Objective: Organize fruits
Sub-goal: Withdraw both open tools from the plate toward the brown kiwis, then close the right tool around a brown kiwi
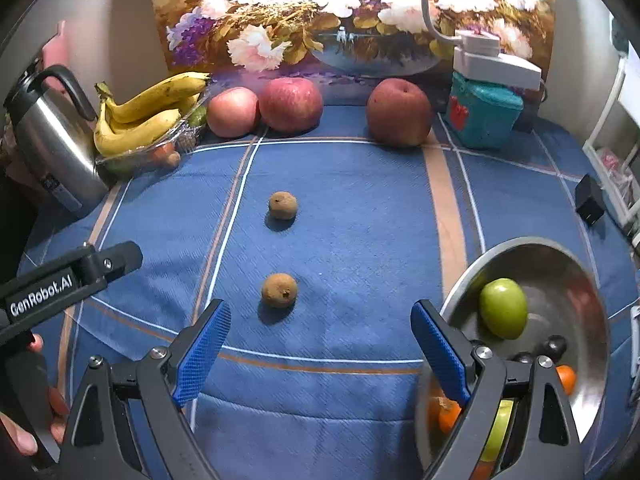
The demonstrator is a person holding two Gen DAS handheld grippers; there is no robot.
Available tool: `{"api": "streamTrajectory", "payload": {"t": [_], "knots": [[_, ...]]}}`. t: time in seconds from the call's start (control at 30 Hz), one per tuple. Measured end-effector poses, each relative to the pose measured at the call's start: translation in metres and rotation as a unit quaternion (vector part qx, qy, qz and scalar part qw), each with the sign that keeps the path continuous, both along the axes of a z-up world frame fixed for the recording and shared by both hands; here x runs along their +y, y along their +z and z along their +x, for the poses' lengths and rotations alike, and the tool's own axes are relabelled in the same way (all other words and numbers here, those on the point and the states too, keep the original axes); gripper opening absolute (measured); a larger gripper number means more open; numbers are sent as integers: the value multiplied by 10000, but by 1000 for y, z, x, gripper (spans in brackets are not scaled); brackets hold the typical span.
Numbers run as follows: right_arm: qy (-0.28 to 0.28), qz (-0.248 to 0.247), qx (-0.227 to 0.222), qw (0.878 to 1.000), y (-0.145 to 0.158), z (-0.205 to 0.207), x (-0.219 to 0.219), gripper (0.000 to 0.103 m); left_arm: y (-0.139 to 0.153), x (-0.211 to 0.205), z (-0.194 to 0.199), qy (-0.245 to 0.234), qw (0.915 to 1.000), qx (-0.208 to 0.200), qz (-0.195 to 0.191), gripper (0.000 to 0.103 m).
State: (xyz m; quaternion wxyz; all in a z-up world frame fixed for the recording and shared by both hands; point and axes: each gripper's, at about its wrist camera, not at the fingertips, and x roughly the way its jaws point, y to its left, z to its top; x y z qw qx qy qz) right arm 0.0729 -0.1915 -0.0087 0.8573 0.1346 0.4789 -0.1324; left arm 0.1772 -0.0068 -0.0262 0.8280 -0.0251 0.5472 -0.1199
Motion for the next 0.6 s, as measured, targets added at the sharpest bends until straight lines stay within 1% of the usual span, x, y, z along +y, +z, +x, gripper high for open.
{"api": "streamTrajectory", "payload": {"t": [0.07,0.43,0.5,0.6], "knots": [[-31,72,-20,10000,-2,3,0,92,-3,-1,3,-19,10000,17,26,103],[-32,33,97,9999,-15,22,1,91,-20,-4,23,-22,9997,72,251,103],[-18,53,122,9999,-19,26,1,87,-24,-5,25,-34,9996,102,275,103],[-27,47,170,9998,-23,32,0,84,-29,-8,27,-97,9993,145,326,103]]}}
